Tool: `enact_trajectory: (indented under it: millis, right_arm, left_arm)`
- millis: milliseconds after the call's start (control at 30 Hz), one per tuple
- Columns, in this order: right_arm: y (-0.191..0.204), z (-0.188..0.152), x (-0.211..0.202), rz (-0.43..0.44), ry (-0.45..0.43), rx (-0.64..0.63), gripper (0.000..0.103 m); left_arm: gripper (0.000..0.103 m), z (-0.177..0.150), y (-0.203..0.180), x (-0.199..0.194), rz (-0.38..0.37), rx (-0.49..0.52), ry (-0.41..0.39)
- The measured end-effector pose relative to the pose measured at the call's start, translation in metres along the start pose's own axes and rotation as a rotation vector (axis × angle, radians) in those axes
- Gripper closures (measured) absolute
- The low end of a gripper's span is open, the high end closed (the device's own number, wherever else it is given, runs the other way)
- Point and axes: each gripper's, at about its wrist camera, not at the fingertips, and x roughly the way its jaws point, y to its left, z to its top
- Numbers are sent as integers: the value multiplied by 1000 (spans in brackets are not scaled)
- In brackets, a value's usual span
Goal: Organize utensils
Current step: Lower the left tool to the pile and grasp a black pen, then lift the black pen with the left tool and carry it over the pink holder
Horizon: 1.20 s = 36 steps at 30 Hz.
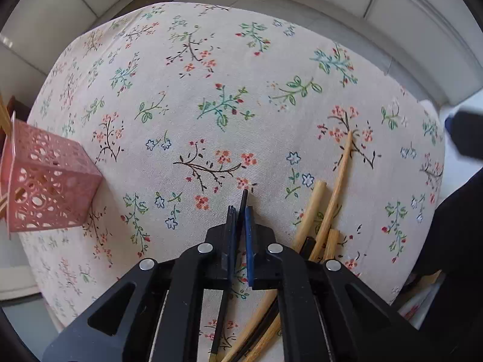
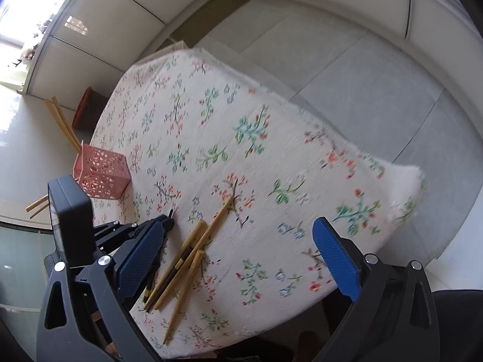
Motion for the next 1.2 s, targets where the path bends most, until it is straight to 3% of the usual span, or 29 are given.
enact_trajectory:
  millis: [267, 367, 400, 467, 533, 567, 600, 633, 800, 867, 1000, 1200]
  right_arm:
    - [14, -4, 39, 12, 98, 129, 9]
    - [25, -5, 53, -47, 115, 126, 28]
    - [27, -5, 57, -70, 121, 131, 39]
    - [33, -5, 64, -135, 102, 155, 46]
    - [40, -3, 67, -168, 74, 170, 73]
    - [43, -2, 70, -199, 71, 184, 75]
    - [47, -3, 71, -211, 52, 192, 87]
    - [50, -5, 75, -235, 56, 186, 90]
    - [71, -13, 78, -317, -23, 87, 92]
    - [76, -10, 80, -292, -44, 62, 95]
    - [77, -6, 75, -156, -56, 66, 97]
    - [102, -2, 37, -64, -157, -71, 97]
  left_arm:
    - [100, -32, 47, -33, 34, -65, -97]
    - [100, -48, 54, -58, 48, -86, -142]
    - [100, -50, 47, -62, 50, -92, -153]
    - [100, -57, 47, -75, 59, -106, -180]
    - [100, -69, 53, -93, 70, -121, -215]
    - [100, -66, 38, -98, 73, -127, -226]
    - [100, -65, 36, -106, 72, -136, -243]
    - [100, -67, 37, -111, 72, -143, -255]
    - [100, -64, 42, -118, 82, -182, -302]
    - [100, -67, 45, -126, 79, -198, -321]
    - [100, -72, 53, -139, 73, -231, -367]
    - [100, -84, 64, -170, 65, -303, -449]
